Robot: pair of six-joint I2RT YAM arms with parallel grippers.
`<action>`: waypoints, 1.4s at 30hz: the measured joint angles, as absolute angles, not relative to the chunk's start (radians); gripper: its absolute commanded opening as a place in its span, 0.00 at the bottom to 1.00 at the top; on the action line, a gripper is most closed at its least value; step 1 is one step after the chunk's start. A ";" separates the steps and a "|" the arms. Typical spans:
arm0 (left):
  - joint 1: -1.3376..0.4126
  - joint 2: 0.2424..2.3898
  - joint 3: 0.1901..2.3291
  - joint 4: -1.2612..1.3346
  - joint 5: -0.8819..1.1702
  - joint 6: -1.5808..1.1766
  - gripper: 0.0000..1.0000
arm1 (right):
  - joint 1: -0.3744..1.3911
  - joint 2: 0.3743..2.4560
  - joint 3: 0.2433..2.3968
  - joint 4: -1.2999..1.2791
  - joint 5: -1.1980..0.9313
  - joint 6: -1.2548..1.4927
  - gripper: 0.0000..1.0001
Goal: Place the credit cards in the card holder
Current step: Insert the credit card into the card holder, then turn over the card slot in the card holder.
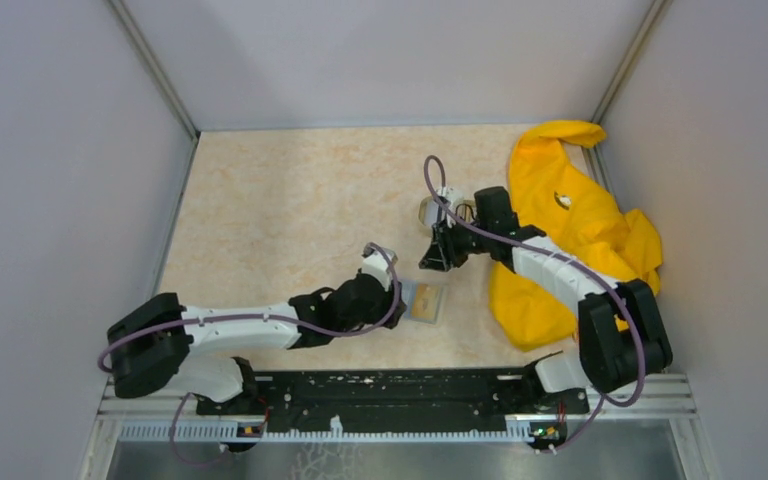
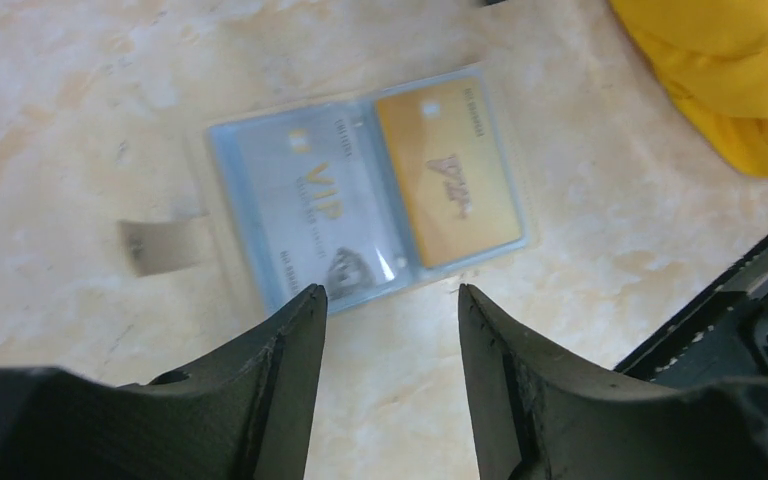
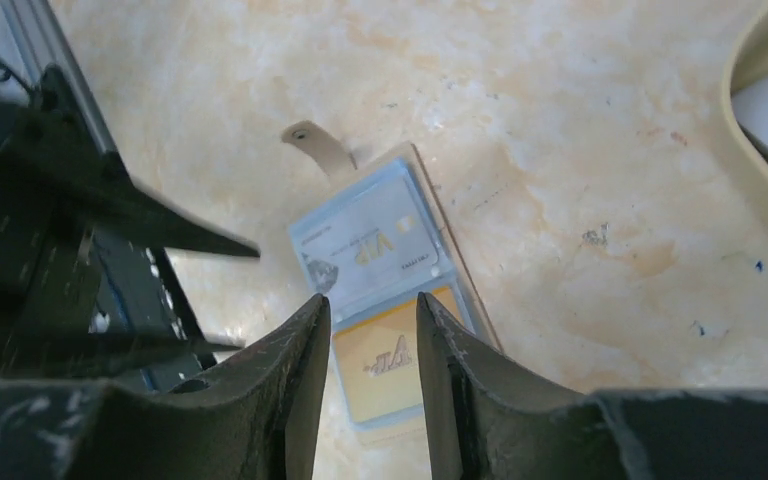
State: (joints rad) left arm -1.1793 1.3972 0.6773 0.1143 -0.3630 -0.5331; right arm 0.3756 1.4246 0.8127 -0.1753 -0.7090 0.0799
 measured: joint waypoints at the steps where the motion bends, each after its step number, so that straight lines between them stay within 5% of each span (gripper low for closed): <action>1: -1.163 1.370 0.643 0.121 -0.354 -0.533 0.59 | 0.375 1.401 0.815 -0.192 -0.725 0.018 0.35; 8: -0.988 1.190 0.437 0.206 -0.243 -0.560 0.56 | 0.433 1.263 0.817 -0.384 -0.902 -0.521 0.27; 14: -0.906 1.157 0.369 0.275 -0.156 -0.612 0.42 | 0.786 1.246 0.771 -0.547 -0.773 -0.983 0.00; 28: -0.900 1.202 0.359 0.361 -0.072 -0.667 0.45 | 0.934 1.426 0.699 -0.526 -0.426 -1.110 0.00; 34: -0.900 1.271 0.359 0.419 -0.023 -0.694 0.59 | 0.880 1.426 0.699 -0.461 -0.333 -1.070 0.00; 42: -0.900 1.336 0.361 0.467 0.019 -0.730 0.61 | 0.771 1.348 0.688 -0.456 -0.377 -1.022 0.07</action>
